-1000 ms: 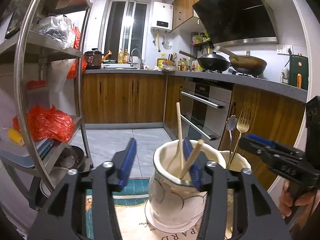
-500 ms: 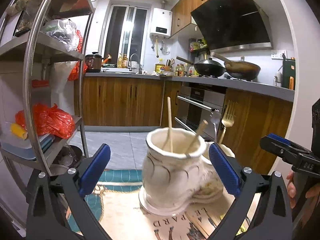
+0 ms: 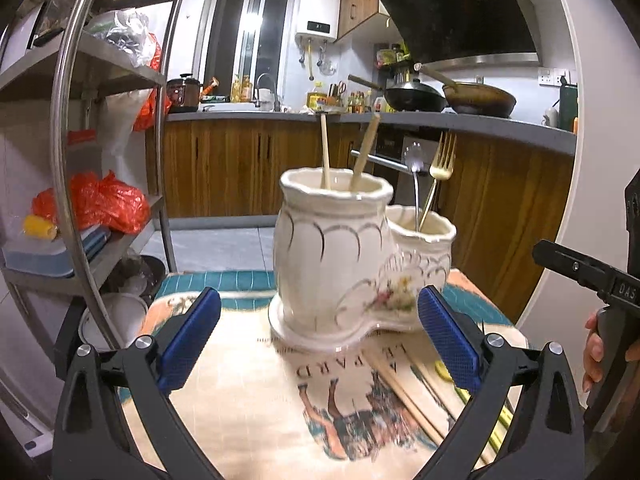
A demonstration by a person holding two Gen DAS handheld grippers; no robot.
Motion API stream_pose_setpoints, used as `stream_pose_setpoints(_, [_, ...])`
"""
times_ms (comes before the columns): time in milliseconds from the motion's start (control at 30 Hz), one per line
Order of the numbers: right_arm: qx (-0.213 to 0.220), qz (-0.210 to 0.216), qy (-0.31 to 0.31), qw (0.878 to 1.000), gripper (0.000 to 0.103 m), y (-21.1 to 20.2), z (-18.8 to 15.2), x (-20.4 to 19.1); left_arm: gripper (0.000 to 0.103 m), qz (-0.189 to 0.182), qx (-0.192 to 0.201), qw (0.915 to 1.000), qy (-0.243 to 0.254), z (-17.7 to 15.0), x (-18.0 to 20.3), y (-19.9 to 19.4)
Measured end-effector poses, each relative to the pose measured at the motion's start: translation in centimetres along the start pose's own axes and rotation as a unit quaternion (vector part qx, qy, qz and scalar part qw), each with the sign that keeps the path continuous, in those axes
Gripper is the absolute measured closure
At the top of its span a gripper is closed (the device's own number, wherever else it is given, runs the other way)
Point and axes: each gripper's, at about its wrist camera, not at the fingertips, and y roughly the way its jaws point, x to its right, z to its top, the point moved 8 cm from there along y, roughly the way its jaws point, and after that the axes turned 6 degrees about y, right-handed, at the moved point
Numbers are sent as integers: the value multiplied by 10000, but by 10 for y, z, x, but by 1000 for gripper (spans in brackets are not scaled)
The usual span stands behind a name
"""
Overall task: Organize utensils
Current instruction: 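Move both tools back down to the remaining utensils on the cloth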
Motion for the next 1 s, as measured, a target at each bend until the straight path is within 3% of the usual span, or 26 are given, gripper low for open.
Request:
stream_pose_setpoints(267, [-246,-295,-7,9993,5,-4,-20,11,6,-124,-335,9992,-161,-24,7,-3])
stream_pose_setpoints(500, [-621,-559,-54,9965,5,6,-35,21,6,-234,-648,9976,109,-40,27,-3])
stream_pose_setpoints(767, [-1627,-670,-7,9844,6,34,-61,32,6,-375,-1440,9886,214,-61,44,13])
stream_pose_setpoints(867, [-1834,-563,49,9814,8,41,-65,34,14,-419,-1776,9827,316,-72,51,21])
stream_pose_setpoints(1000, [-1902,-551,-23,9802,26,42,-65,34,28,-462,-2030,9773,402,-82,55,27])
